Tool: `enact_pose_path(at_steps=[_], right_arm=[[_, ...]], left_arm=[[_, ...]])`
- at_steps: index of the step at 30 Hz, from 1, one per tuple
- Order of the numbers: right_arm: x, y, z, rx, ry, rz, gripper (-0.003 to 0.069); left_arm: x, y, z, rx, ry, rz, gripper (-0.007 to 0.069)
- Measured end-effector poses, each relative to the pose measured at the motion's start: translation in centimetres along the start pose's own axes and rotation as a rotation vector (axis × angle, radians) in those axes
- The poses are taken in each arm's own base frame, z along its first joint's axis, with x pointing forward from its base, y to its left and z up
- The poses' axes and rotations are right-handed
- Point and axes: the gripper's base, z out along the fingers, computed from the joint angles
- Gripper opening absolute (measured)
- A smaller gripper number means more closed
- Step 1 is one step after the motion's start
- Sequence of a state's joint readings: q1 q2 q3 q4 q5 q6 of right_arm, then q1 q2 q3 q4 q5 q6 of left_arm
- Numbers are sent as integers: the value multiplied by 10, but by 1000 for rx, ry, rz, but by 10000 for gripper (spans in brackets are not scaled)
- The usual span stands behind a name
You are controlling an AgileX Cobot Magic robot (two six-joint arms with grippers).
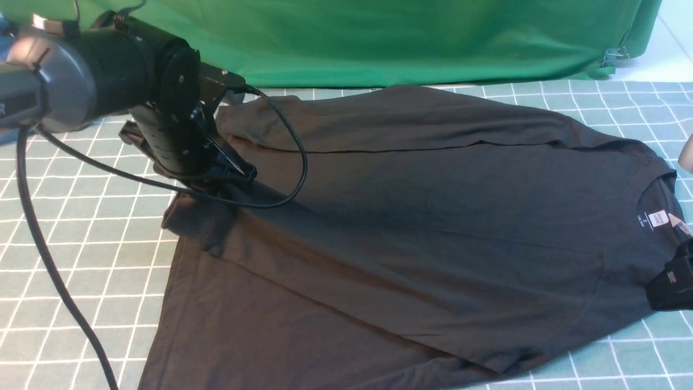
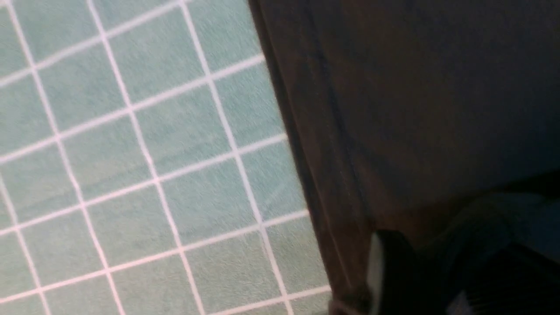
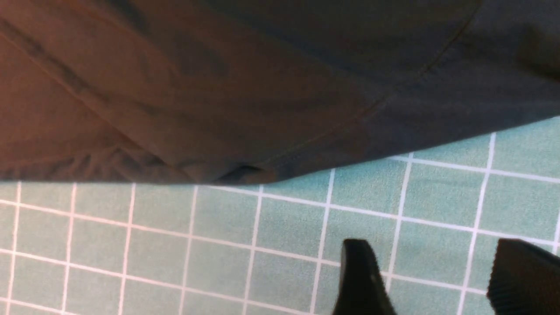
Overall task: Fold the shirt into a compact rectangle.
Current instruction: 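Fold the left side of the black T-shirt inward over its body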
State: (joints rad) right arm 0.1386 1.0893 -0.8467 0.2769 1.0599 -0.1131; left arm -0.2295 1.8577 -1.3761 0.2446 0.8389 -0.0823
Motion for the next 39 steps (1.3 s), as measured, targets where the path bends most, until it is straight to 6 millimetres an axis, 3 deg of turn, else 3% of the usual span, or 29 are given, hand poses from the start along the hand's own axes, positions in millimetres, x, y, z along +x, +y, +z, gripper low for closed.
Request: enact_pose_path(at_steps=[4, 8, 11, 15, 18, 30, 34, 39], right_arm=[[0, 0, 0, -1, 0, 1, 381], [0, 0, 0, -1, 1, 1, 381], [0, 0, 0, -2, 1, 1, 381], [0, 0, 0, -3, 0, 1, 381], [0, 0, 0, -3, 0, 1, 381], [-1, 0, 0, -2, -7, 2, 381], [-1, 0, 0, -2, -7, 2, 381], [-1, 0, 0, -2, -7, 2, 381]], left_arm=[[-19, 9, -18, -11, -75, -121, 358], [-41, 23, -38, 36, -152, -245, 386], [-49, 36, -44, 75, -102, -309, 392], [-46, 40, -27, 63, -12, -302, 393], [-44, 39, 2, 56, 50, -287, 393], [-62, 35, 25, 92, -109, -318, 393], [-61, 31, 59, 82, -86, -303, 393], [-61, 28, 82, 76, -99, -289, 393]])
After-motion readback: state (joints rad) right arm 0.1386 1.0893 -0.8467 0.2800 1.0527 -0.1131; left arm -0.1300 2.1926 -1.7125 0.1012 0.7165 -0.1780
